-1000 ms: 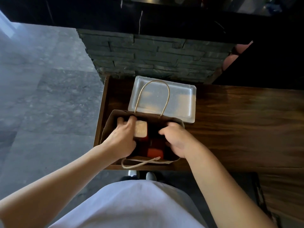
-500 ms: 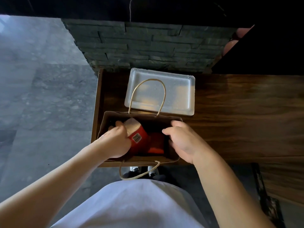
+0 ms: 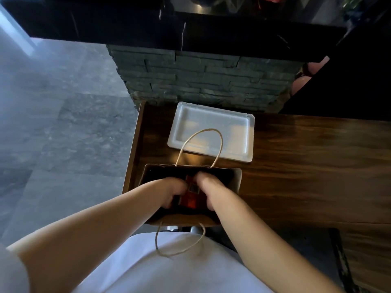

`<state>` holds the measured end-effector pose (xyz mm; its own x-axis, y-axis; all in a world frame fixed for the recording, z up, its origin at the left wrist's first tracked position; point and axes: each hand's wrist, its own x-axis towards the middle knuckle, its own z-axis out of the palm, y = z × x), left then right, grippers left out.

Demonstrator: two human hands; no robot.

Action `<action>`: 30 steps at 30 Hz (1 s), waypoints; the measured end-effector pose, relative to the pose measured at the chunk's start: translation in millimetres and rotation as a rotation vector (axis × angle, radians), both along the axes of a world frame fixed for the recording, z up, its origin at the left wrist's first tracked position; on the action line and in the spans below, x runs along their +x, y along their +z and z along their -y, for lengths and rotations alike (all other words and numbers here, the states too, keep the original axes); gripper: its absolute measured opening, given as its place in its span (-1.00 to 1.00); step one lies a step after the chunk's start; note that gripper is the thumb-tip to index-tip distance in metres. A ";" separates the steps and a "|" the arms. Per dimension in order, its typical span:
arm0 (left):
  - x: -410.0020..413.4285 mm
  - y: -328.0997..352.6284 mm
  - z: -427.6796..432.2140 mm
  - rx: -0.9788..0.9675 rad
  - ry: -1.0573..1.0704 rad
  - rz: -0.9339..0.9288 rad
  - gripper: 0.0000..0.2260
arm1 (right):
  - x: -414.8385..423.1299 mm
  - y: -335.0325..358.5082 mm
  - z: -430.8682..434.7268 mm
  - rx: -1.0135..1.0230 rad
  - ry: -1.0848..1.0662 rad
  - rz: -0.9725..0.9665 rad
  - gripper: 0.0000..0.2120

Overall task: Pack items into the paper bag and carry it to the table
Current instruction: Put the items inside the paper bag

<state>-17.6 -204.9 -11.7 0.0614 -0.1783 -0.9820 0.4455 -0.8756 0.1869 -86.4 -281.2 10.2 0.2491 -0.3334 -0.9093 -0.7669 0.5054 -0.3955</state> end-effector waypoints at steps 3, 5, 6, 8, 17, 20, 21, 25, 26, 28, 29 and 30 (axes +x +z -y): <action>-3.5 -3.7 4.0 0.017 -0.209 0.169 -0.75 | 6.4 -3.2 -1.5 -0.129 0.146 -0.020 -0.65; -0.2 -4.2 2.3 0.019 -0.346 0.319 -0.70 | 9.7 -5.3 -2.8 -0.230 0.292 -0.051 -0.63; 2.3 -2.6 -0.2 0.036 -0.375 0.362 -0.70 | 11.2 -7.6 -4.2 -0.269 0.393 -0.062 -0.63; 10.0 -1.7 -5.4 0.048 -0.349 0.393 -0.73 | 12.2 -12.9 -8.4 -0.320 0.652 -0.088 -0.65; 48.9 11.2 6.0 0.049 0.163 0.266 -0.58 | 2.1 -30.8 -20.8 -0.408 1.235 -0.153 -0.52; 43.9 -0.3 0.6 0.207 -0.237 0.415 -0.67 | 2.6 -33.3 -15.7 -0.429 1.256 -0.140 -0.53; 43.1 2.5 3.4 0.328 -0.413 0.520 -0.69 | 2.5 -34.5 -14.1 -0.430 1.269 -0.145 -0.52; 41.8 -10.9 2.1 0.096 -0.825 0.495 -0.67 | 4.1 -40.3 -14.4 -0.416 1.272 -0.170 -0.44; 42.3 -10.2 -3.7 0.117 -0.895 0.510 -0.66 | 4.2 -42.0 -14.8 -0.420 1.273 -0.182 -0.42; 38.9 -18.2 -3.1 0.126 -0.942 0.588 -0.67 | 5.0 -43.8 -14.9 -0.427 1.273 -0.194 -0.39; 37.4 -18.9 -3.3 0.111 -0.937 0.604 -0.67 | 5.3 -44.8 -14.4 -0.429 1.268 -0.189 -0.40; 36.5 -18.6 -2.7 0.109 -0.927 0.619 -0.67 | 5.4 -46.2 -13.9 -0.431 1.260 -0.178 -0.42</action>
